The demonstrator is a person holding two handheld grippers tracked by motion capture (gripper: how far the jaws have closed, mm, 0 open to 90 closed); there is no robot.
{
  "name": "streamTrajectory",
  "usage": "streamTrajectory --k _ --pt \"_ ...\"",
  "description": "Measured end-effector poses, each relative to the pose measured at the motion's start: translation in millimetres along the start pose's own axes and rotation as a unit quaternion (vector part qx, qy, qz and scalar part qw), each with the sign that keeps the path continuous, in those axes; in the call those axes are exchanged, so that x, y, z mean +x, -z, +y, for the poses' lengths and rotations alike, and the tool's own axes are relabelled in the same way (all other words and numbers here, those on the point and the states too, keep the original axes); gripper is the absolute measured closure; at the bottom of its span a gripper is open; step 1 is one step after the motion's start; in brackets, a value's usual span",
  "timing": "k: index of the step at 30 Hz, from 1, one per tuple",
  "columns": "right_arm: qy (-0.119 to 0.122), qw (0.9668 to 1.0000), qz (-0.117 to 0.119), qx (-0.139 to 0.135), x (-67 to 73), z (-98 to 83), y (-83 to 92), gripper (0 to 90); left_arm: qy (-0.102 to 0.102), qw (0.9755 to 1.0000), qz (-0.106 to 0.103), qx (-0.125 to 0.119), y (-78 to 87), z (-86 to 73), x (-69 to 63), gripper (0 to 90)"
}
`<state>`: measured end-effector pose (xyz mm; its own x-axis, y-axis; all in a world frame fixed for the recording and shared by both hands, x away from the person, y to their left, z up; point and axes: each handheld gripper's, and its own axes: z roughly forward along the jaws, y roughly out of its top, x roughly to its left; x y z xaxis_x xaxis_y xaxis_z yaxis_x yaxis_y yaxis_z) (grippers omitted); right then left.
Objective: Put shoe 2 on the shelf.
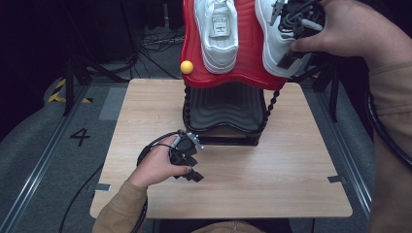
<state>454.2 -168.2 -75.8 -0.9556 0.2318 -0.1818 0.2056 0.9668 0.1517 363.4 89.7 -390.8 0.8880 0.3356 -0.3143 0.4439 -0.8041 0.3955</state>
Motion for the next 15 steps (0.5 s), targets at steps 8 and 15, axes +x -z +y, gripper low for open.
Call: streamTrajectory --k 8,15 --pt "0.018 0.9998 -0.008 0.000 -5.9 22.6 -12.7 79.5 0.012 0.9999 0.007 -0.005 3.2 -8.2 -0.3 37.1" --pt "0.022 0.9997 -0.010 0.003 -8.5 35.5 -23.0 79.5 0.010 0.9999 0.004 -0.003 2.3 -8.6 0.3 37.0"
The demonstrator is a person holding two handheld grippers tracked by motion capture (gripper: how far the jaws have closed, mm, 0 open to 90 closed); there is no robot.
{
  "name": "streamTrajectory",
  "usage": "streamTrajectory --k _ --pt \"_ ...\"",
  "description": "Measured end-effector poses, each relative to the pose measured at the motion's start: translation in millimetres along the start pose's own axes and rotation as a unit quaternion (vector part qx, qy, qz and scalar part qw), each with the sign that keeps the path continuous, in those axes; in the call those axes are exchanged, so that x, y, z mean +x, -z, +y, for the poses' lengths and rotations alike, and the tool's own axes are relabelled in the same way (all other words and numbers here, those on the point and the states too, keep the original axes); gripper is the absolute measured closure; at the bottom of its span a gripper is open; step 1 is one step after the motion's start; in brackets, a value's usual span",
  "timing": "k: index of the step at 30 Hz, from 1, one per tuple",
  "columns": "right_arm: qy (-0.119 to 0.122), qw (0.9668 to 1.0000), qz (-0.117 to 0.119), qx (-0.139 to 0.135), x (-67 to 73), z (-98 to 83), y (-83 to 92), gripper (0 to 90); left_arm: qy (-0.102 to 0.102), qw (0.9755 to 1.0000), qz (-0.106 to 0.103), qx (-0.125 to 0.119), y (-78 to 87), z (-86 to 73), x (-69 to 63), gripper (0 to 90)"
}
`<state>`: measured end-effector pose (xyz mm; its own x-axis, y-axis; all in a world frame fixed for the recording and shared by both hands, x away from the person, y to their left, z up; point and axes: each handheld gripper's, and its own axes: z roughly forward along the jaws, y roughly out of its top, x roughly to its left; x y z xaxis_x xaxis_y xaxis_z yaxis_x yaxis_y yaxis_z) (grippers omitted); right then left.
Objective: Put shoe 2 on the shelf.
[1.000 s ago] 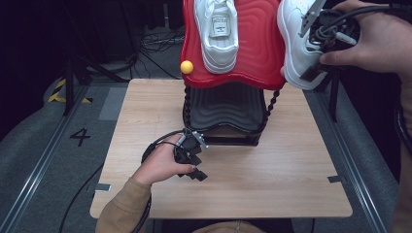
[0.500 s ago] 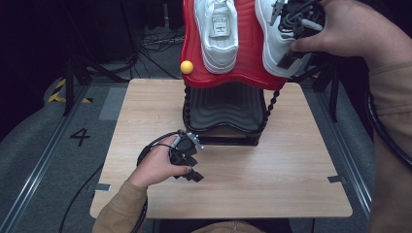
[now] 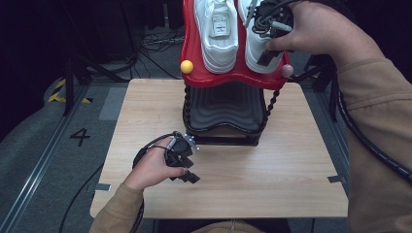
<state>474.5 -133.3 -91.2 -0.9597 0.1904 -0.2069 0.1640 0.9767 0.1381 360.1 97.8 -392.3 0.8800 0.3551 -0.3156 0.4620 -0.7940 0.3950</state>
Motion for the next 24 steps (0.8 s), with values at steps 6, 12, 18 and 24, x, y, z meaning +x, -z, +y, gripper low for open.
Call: streamTrajectory --k 6,12,18,24 --pt "0.002 1.0000 -0.002 -0.006 -0.8 7.4 -5.3 79.4 -0.003 1.0000 -0.001 0.001 -0.3 0.7 0.8 37.0" --pt "0.007 0.9999 -0.003 -0.014 -1.0 11.6 -16.5 78.7 -0.002 1.0000 -0.001 0.004 -0.7 1.1 0.0 37.0" --pt "0.015 0.9991 -0.030 -0.027 -7.6 12.8 -25.4 77.4 -0.003 1.0000 -0.001 0.003 -2.0 1.7 0.3 36.0" --pt "0.012 0.9991 -0.022 -0.033 -7.0 14.9 -28.3 77.1 -0.005 1.0000 -0.001 0.006 -2.3 2.8 3.3 35.9"
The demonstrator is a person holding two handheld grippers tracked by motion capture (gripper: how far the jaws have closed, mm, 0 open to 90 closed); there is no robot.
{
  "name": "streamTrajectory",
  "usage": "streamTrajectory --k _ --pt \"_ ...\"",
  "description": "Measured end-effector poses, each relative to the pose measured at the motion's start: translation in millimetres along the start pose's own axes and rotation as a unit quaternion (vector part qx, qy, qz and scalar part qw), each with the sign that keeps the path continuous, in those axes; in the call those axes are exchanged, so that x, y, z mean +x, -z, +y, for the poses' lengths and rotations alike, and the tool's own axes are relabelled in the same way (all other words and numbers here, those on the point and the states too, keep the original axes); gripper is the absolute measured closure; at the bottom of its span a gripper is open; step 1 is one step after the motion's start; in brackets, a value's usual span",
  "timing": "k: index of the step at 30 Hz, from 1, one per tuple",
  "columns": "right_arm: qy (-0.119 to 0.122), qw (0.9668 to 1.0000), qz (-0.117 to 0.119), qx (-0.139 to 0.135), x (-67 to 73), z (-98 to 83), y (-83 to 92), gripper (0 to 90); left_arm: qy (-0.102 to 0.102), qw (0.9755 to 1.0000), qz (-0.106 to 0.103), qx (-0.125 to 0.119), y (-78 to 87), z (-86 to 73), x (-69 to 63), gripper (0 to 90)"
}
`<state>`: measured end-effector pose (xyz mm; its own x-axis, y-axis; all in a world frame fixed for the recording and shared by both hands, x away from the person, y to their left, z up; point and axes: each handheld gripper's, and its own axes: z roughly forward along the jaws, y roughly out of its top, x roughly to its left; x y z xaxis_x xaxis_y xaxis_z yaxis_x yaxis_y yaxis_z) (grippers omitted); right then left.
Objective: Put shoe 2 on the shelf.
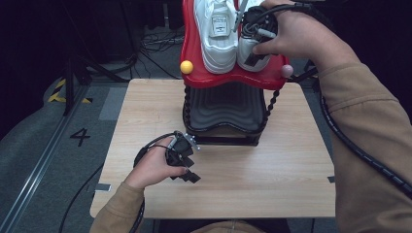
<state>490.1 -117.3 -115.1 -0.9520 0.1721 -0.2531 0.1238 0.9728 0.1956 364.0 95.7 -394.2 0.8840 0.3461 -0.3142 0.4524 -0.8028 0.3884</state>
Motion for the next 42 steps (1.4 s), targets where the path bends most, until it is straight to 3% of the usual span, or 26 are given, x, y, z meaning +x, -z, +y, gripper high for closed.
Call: streamTrajectory --k 3,6,9,15,22,26,31,36,42 --pt "-0.007 0.9999 0.013 -0.002 5.0 2.1 -2.6 76.2 -0.003 1.0000 -0.002 -0.001 -0.2 0.6 -1.1 35.9" --pt "-0.004 0.9999 0.011 -0.004 6.0 0.9 -1.8 74.5 -0.002 1.0000 0.001 -0.001 0.5 0.9 -1.7 35.9" --pt "-0.024 0.9991 0.018 -0.029 6.0 -5.2 2.2 62.8 -0.005 1.0000 0.000 -0.001 1.1 1.7 -2.3 35.9" --pt "-0.052 0.9949 0.011 -0.085 10.2 -20.9 35.4 56.5 -0.008 1.0000 -0.001 0.002 -1.1 4.9 -4.8 35.9" --pt "-0.045 0.9927 -0.009 -0.111 18.5 -33.9 54.7 54.4 -0.008 1.0000 0.001 0.002 -1.6 5.9 -7.0 35.9" --pt "-0.040 0.9879 -0.011 -0.149 23.9 -40.1 69.8 55.7 -0.007 1.0000 0.001 0.003 -2.5 5.8 -6.6 35.9" --pt "-0.027 0.9920 -0.001 -0.124 32.7 -43.8 70.0 56.0 -0.006 1.0000 0.000 0.006 -3.3 5.2 -6.6 35.8" --pt "-0.020 0.9926 0.009 -0.119 41.9 -49.1 66.7 56.0 -0.006 1.0000 0.003 0.001 -1.9 4.4 -6.4 35.9" --pt "0.001 0.9938 0.029 -0.107 62.7 -55.0 56.8 56.0 -0.001 1.0000 0.006 0.000 0.5 1.7 -7.0 35.9"
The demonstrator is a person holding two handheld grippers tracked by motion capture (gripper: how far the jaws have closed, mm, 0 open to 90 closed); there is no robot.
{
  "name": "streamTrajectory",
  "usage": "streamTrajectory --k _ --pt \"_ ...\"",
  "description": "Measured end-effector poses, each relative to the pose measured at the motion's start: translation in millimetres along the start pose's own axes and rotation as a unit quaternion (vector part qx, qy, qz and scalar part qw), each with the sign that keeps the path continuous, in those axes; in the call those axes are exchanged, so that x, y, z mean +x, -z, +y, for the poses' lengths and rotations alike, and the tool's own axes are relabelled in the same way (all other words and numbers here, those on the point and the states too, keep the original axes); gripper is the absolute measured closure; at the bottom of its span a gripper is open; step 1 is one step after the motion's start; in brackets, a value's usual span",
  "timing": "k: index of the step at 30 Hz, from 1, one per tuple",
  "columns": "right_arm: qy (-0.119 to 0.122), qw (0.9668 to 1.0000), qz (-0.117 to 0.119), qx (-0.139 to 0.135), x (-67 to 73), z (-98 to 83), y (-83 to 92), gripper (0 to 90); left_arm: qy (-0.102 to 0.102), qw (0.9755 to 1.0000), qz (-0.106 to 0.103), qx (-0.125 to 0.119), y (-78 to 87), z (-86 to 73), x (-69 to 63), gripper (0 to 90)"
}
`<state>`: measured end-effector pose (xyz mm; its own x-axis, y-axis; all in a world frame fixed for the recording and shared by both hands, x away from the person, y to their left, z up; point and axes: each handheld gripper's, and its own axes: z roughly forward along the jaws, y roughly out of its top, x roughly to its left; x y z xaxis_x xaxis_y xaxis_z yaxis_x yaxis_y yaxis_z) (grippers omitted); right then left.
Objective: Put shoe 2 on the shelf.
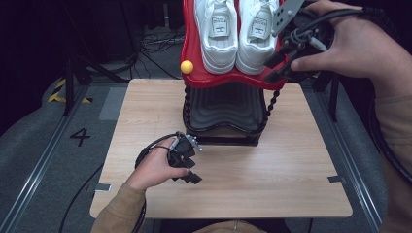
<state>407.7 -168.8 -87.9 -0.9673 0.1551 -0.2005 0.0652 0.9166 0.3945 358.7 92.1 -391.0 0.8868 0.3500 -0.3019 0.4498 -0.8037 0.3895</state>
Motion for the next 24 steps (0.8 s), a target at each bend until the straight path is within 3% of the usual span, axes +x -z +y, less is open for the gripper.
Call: streamTrajectory --k 6,10,14,19,20,24 --pt "0.009 0.9996 0.022 0.013 16.7 -9.9 -20.2 55.0 0.002 1.0000 0.004 -0.005 0.8 -2.3 -0.9 35.9" --pt "0.013 0.9983 0.051 0.024 30.1 -22.0 -47.4 55.2 0.005 1.0000 0.003 -0.003 1.9 -4.4 -1.9 35.9" --pt "0.016 0.9978 0.058 0.027 34.0 -25.9 -57.7 55.1 0.007 0.9999 0.006 -0.005 3.0 -6.3 -1.4 35.9" --pt "0.021 0.9949 0.089 0.043 50.2 -44.1 -101.9 54.6 0.012 0.9999 0.006 -0.004 4.0 -8.7 -2.3 35.9" --pt "0.021 0.9949 0.089 0.043 50.2 -44.1 -101.9 54.6 0.012 0.9999 0.006 -0.004 4.0 -8.7 -2.3 35.9" --pt "0.023 0.9925 0.107 0.055 59.0 -55.7 -130.2 54.6 0.013 0.9999 0.005 0.001 2.0 -8.7 -2.8 35.9"
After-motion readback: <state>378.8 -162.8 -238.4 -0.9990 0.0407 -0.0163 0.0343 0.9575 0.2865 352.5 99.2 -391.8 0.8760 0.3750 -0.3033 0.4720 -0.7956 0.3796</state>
